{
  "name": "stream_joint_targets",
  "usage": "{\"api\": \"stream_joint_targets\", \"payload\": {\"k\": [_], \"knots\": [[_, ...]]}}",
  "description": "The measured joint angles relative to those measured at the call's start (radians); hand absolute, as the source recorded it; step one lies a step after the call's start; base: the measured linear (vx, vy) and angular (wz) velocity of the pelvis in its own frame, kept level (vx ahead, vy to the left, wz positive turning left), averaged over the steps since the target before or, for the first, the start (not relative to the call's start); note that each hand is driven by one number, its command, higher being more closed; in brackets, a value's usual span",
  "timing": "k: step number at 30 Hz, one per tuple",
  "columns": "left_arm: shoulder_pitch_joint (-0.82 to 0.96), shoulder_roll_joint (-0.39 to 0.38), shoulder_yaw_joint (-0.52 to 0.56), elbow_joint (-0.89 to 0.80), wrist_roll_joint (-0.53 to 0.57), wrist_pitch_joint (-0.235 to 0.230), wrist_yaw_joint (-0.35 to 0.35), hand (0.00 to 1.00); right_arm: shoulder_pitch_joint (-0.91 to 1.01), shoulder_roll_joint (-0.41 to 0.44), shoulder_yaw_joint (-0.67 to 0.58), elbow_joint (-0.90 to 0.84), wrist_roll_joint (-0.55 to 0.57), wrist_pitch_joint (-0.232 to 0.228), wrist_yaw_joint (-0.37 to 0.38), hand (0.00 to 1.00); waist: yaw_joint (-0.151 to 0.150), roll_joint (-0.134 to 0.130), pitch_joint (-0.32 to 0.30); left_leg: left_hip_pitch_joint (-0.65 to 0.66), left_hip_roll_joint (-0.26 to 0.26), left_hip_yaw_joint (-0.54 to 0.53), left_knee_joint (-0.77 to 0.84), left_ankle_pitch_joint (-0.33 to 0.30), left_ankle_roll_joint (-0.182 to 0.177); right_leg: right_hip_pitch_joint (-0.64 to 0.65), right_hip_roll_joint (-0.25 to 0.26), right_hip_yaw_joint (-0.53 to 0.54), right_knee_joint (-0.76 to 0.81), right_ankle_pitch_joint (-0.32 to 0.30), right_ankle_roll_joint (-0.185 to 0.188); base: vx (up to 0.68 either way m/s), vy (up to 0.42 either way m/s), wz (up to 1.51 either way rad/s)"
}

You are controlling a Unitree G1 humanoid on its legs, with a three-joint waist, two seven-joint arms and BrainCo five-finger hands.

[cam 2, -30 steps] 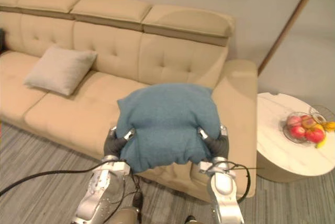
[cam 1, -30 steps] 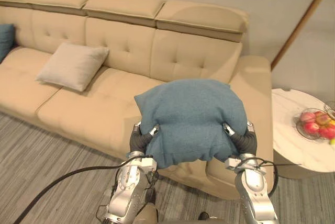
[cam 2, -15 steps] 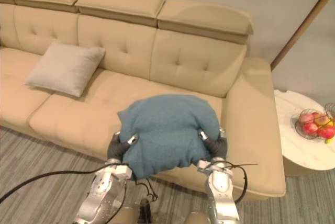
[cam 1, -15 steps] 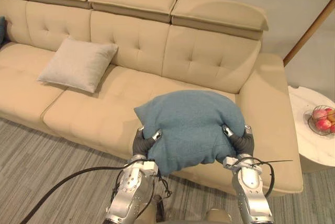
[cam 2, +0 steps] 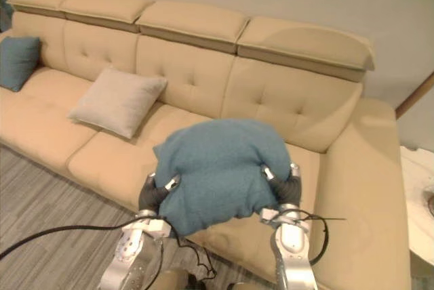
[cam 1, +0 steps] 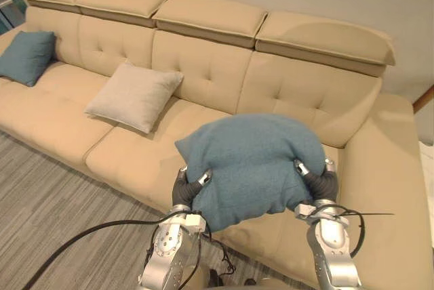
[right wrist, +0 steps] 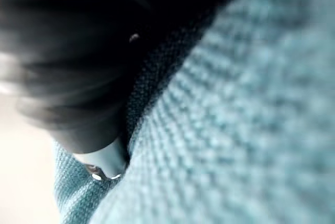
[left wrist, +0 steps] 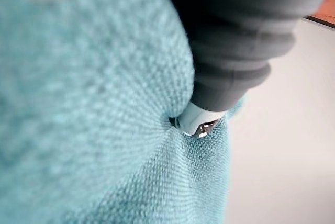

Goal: Pick up cushions and gather them together orderly.

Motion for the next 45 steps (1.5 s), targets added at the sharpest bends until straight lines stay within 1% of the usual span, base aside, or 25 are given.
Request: {"api": "stream_joint_targets", "payload": {"k": [1,2,3,4,5,6,9,12,14,18,19,23,26,28,31,35,36,37,38,40,41,42,43,44,45], "knots": [[0.000,-0.005,0.002,0.000,0.001,-0.002,0.000,1.00,-0.011,0.000,0.000,0.001,-0.001,-0.001,-0.002,1.00,0.002,0.006,-0.004,0.026,0.011,-0.077,-0.155,0.028,-0.027,-0.001,-0.003,0.025,0.001,-0.001,0.002,0.14,0.153,-0.40],[0.001,-0.007,0.003,0.000,0.001,-0.002,0.000,1.00,-0.016,-0.001,0.000,0.001,-0.001,-0.001,-0.003,1.00,0.003,0.011,-0.008,0.057,0.014,-0.123,-0.257,0.079,-0.040,-0.005,-0.002,0.041,0.003,-0.005,0.009,0.18,0.227,-0.53],[-0.001,-0.002,0.005,0.005,0.001,-0.001,0.001,1.00,-0.022,0.003,0.001,0.017,-0.006,0.000,-0.006,1.00,0.003,-0.006,-0.008,0.082,-0.005,-0.133,-0.306,0.131,-0.095,-0.004,-0.017,0.070,0.002,-0.019,0.039,0.12,0.156,-0.34],[0.000,0.001,0.004,0.005,0.001,0.000,0.002,1.00,-0.021,0.004,0.001,0.022,-0.015,0.001,-0.010,1.00,0.001,-0.013,-0.011,0.090,-0.015,-0.131,-0.319,0.136,-0.090,-0.005,-0.028,0.074,-0.005,-0.012,0.049,0.16,0.220,-0.21],[-0.001,0.005,0.001,0.005,0.001,0.001,0.002,1.00,-0.021,0.008,0.000,0.028,-0.034,0.002,-0.016,1.00,-0.010,-0.024,-0.012,0.099,-0.032,-0.121,-0.326,0.136,-0.087,-0.001,-0.048,0.080,-0.022,-0.010,0.053,0.12,0.163,-0.13],[0.000,0.011,0.000,0.005,0.002,0.003,0.002,1.00,-0.022,0.008,0.000,0.036,-0.039,0.002,-0.019,1.00,-0.010,-0.030,-0.016,0.105,-0.041,-0.110,-0.327,0.136,-0.087,0.006,-0.061,0.083,-0.035,-0.006,0.060,0.11,0.161,-0.17],[0.000,0.015,-0.001,0.005,0.007,0.003,0.002,1.00,-0.021,0.011,0.001,0.041,-0.041,0.003,-0.020,1.00,-0.008,-0.032,-0.017,0.134,-0.060,-0.098,-0.348,0.137,-0.084,0.026,-0.081,0.098,-0.058,0.002,0.074,0.08,0.083,-0.17],[-0.003,0.017,-0.010,0.004,0.020,0.002,0.004,1.00,-0.022,-0.001,0.000,0.042,-0.061,0.003,-0.026,1.00,-0.009,-0.033,-0.021,0.145,-0.061,-0.100,-0.390,0.148,-0.069,0.019,-0.082,0.101,-0.071,0.003,0.074,0.03,0.004,-0.05],[-0.006,0.023,-0.023,0.004,0.020,0.002,0.013,1.00,-0.023,-0.004,-0.002,0.044,-0.080,0.003,-0.039,1.00,-0.010,-0.032,-0.022,0.139,-0.057,-0.099,-0.419,0.167,-0.073,-0.004,-0.078,0.106,-0.069,0.005,0.071,-0.04,-0.048,-0.11],[-0.055,0.024,-0.029,0.004,0.022,0.001,0.056,1.00,-0.079,-0.008,-0.001,0.087,-0.123,0.009,-0.083,1.00,-0.010,-0.028,-0.022,0.078,-0.034,-0.070,-0.470,0.213,-0.080,-0.111,-0.050,0.140,-0.065,0.042,0.061,-0.08,-0.041,-0.33],[-0.093,0.024,-0.031,0.004,0.022,0.001,0.077,1.00,-0.109,-0.008,-0.001,0.087,-0.135,0.011,-0.106,1.00,-0.010,-0.025,-0.020,0.036,-0.024,-0.055,-0.480,0.232,-0.079,-0.166,-0.041,0.155,-0.063,0.061,0.062,-0.12,-0.039,-0.40],[-0.203,0.025,-0.030,0.005,0.053,0.001,0.147,1.00,-0.193,-0.011,0.000,0.087,-0.169,0.012,-0.173,1.00,-0.008,-0.021,-0.016,-0.062,-0.010,-0.006,-0.499,0.267,-0.073,-0.303,-0.028,0.200,-0.047,0.097,0.073,-0.12,-0.021,-0.46],[-0.320,0.026,-0.020,0.007,0.091,0.000,0.202,1.00,-0.269,-0.012,0.000,0.085,-0.194,0.012,-0.230,1.00,-0.006,-0.019,-0.014,-0.145,0.000,0.030,-0.498,0.283,-0.066,-0.407,-0.023,0.236,-0.040,0.126,0.085,-0.13,0.002,-0.35],[-0.417,0.028,-0.010,0.038,0.110,-0.007,0.237,1.00,-0.338,-0.013,-0.003,0.085,-0.195,0.013,-0.266,1.00,-0.006,-0.014,0.003,-0.186,0.002,0.039,-0.498,0.296,-0.062,-0.454,-0.020,0.245,-0.042,0.145,0.093,-0.10,0.006,-0.20],[-0.639,0.059,0.004,0.139,0.119,-0.013,0.303,1.00,-0.518,-0.028,-0.021,0.121,-0.197,0.017,-0.325,1.00,-0.002,-0.011,0.028,-0.258,0.006,0.057,-0.516,0.331,-0.054,-0.536,-0.020,0.264,-0.059,0.186,0.103,-0.11,0.022,-0.18],[-0.962,0.116,0.008,0.309,0.139,-0.017,0.364,1.00,-0.818,-0.082,-0.069,0.300,-0.198,0.022,-0.398,1.00,-0.001,-0.003,0.085,-0.307,0.002,0.068,-0.568,0.386,-0.046,-0.598,-0.020,0.279,-0.096,0.238,0.115,-0.07,0.010,-0.10],[-1.051,0.133,0.012,0.352,0.141,-0.018,0.384,1.00,-0.906,-0.085,-0.080,0.349,-0.211,0.024,-0.433,1.00,-0.001,-0.001,0.114,-0.308,0.001,0.072,-0.589,0.404,-0.044,-0.603,-0.019,0.286,-0.114,0.254,0.118,-0.06,0.004,-0.17],[-1.118,0.142,0.027,0.388,0.143,-0.019,0.401,1.00,-0.985,-0.092,-0.080,0.396,-0.237,0.027,-0.463,1.00,-0.002,-0.001,0.131,-0.313,0.000,0.078,-0.613,0.421,-0.044,-0.616,-0.018,0.293,-0.130,0.270,0.121,-0.05,0.000,-0.16],[-1.159,0.146,0.037,0.410,0.145,-0.020,0.410,1.00,-1.030,-0.100,-0.080,0.421,-0.240,0.030,-0.475,1.00,-0.001,0.000,0.138,-0.318,-0.001,0.081,-0.626,0.430,-0.044,-0.624,-0.019,0.297,-0.141,0.279,0.122,-0.05,0.001,-0.18],[-1.321,0.154,0.081,0.514,0.167,-0.022,0.438,1.00,-1.215,-0.129,-0.080,0.531,-0.282,0.049,-0.519,1.00,-0.003,0.013,0.156,-0.353,-0.009,0.082,-0.683,0.477,-0.041,-0.665,-0.019,0.300,-0.188,0.323,0.127,-0.05,0.014,-0.10],[-1.362,0.154,0.097,0.544,0.174,-0.022,0.442,1.00,-1.266,-0.136,-0.081,0.572,-0.287,0.052,-0.529,1.00,-0.004,0.016,0.169,-0.356,-0.009,0.080,-0.691,0.483,-0.042,-0.666,-0.019,0.300,-0.199,0.331,0.127,-0.04,0.029,-0.05],[-1.462,0.149,0.126,0.616,0.179,-0.022,0.464,1.00,-1.383,-0.153,-0.084,0.658,-0.307,0.076,-0.552,1.00,-0.005,0.019,0.206,-0.357,-0.010,0.078,-0.708,0.497,-0.045,-0.667,-0.019,0.300,-0.215,0.343,0.132,-0.04,0.022,-0.03],[-1.494,0.147,0.134,0.641,0.179,-0.022,0.475,0.00,-1.415,-0.156,-0.084,0.679,-0.311,0.084,-0.559,1.00,-0.005,0.021,0.213,-0.358,-0.010,0.073,-0.719,0.503,-0.045,-0.669,-0.019,0.298,-0.225,0.348,0.132,-0.03,0.022,-0.03],[-1.518,0.147,0.143,0.661,0.179,-0.022,0.482,0.00,-1.436,-0.157,-0.084,0.691,-0.312,0.091,-0.566,0.00,-0.005,0.021,0.214,-0.363,-0.010,0.070,-0.729,0.510,-0.047,-0.674,-0.019,0.297,-0.233,0.351,0.131,-0.02,0.018,0.03],[-1.562,0.145,0.158,0.691,0.181,-0.022,0.494,0.00,-1.480,-0.159,-0.090,0.723,-0.314,0.097,-0.583,0.00,-0.007,0.021,0.214,-0.378,-0.010,0.063,-0.744,0.519,-0.051,-0.685,-0.019,0.292,-0.249,0.359,0.130,-0.02,0.028,0.05]]}}
